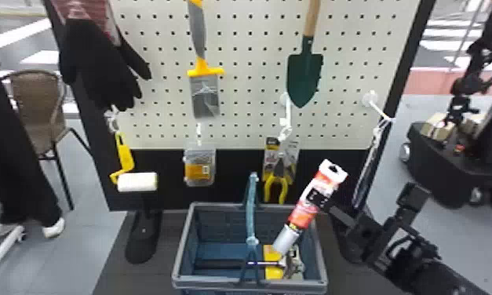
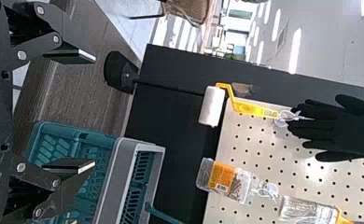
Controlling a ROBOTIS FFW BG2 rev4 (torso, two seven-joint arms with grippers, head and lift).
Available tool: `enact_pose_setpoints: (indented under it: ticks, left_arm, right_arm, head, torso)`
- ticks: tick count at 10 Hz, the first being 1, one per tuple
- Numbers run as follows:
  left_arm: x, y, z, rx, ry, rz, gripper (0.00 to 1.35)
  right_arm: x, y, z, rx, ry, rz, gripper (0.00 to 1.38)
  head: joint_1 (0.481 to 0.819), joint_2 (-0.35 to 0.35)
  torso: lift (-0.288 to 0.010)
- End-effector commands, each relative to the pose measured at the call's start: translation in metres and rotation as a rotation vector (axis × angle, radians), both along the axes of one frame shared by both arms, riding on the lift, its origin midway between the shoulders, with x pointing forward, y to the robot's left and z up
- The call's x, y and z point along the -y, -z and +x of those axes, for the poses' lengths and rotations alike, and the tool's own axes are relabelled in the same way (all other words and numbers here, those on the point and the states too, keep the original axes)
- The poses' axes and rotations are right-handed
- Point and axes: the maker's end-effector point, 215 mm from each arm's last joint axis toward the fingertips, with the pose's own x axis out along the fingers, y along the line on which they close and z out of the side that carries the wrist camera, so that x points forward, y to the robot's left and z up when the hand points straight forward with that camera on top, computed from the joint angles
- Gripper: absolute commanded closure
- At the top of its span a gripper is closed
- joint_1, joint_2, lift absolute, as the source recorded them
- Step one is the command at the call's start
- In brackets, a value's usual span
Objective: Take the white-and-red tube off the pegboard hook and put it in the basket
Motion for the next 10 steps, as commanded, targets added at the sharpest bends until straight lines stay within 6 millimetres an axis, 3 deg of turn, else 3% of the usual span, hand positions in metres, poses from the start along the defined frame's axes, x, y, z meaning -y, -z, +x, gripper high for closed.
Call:
enact_pose_setpoints:
  ticks: [1,3,6,10]
  left_arm:
    - [0.0,0.0,0.001,0.0,0.003,-0.001,0.48]
    - [0.0,0.001,0.001,-0.001,0.003,-0.003,0.48]
    - [0.0,0.001,0.001,-0.003,0.002,-0.004,0.48]
    - [0.001,0.001,0.002,-0.002,0.003,-0.004,0.48]
  right_arm:
    - [-0.008,0.007,0.004,-0.02,-0.025,-0.011,1.09]
    - [-0.02,0.009,0.005,-0.031,-0.065,-0.026,1.09]
    - [-0.034,0.031,-0.001,-0.087,-0.112,-0.046,1.09]
    - [-0.033,0.046,0.003,-0.117,-0.12,-0.09,1.09]
  head:
    - [0.549,0.0]
    - [0.549,0.0]
    - [0.549,0.0]
    - [0.549,0.0]
  torso:
    - [-0.1]
    - [-0.1]
    - [-0.1]
    - [-0.1]
